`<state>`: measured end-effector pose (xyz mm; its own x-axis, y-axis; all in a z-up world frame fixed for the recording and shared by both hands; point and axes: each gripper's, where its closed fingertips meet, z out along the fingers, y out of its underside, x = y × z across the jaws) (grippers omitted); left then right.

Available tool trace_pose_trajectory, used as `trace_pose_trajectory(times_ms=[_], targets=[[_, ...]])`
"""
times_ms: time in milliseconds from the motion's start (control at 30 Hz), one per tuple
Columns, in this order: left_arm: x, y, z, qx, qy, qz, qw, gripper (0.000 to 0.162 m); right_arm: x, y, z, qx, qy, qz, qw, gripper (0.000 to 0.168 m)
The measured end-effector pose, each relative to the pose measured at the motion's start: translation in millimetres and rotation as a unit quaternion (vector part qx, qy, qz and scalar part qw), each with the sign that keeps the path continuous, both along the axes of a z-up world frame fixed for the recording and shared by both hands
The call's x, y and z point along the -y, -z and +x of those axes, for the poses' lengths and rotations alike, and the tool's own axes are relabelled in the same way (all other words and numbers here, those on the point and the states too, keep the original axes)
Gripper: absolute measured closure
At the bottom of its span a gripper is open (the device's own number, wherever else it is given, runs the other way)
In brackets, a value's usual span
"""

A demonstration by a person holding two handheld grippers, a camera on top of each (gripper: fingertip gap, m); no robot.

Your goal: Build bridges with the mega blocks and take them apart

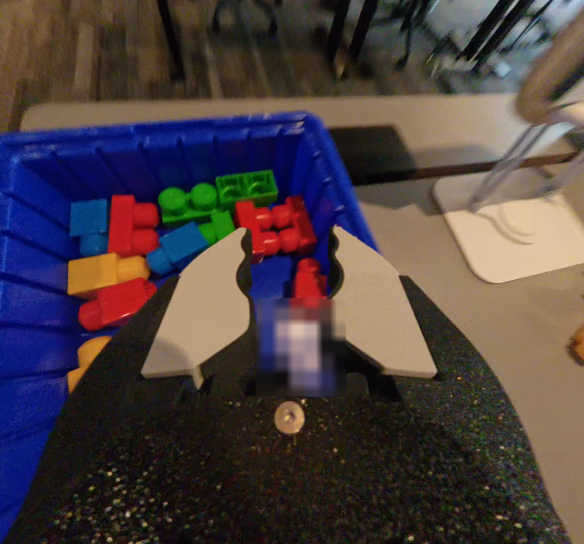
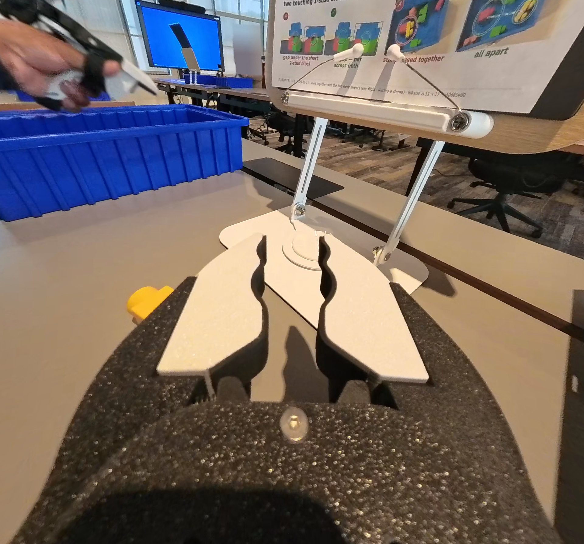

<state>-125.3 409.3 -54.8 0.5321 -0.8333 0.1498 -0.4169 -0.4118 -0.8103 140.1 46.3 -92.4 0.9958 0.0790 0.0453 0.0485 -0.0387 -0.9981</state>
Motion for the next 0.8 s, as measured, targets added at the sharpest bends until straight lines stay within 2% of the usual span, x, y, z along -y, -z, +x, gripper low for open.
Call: trace_pose_trajectory(times_ms=[133, 233, 367, 500, 600, 800], targets=[[-28.9, 67.2, -0.3, -0.113, -0.002, -0.076, 0.991, 0.126, 0.2, -0.1, -0.4, 0.0, -0.001, 0.0, 1.0, 0.137], [-42.1, 90.4, -0.7, -0.146, -0.003, -0.077, 0.986, 0.132, 0.0, 0.1, -0.6, 0.0, -0.003, 0.0, 1.0, 0.137], [-51.1, 106.1, -1.0, -0.164, -0.004, -0.09, 0.982, 0.144, -0.3, 0.5, -1.3, 0.0, -0.005, -0.002, 1.0, 0.137], [-57.5, 108.0, 3.0, -0.126, -0.014, -0.105, 0.986, 0.138, -0.2, 0.6, -1.7, 0.001, -0.006, -0.002, 1.0, 0.137], [-58.9, 109.2, 1.9, -0.13, -0.015, -0.107, 0.986, 0.127, -0.3, 0.8, -2.2, 0.002, -0.007, -0.003, 1.0, 0.137], [-56.5, 111.0, 2.5, -0.122, -0.016, -0.125, 0.984, 0.117, -0.4, 1.1, -3.2, 0.007, -0.007, -0.003, 1.0, 0.137]])
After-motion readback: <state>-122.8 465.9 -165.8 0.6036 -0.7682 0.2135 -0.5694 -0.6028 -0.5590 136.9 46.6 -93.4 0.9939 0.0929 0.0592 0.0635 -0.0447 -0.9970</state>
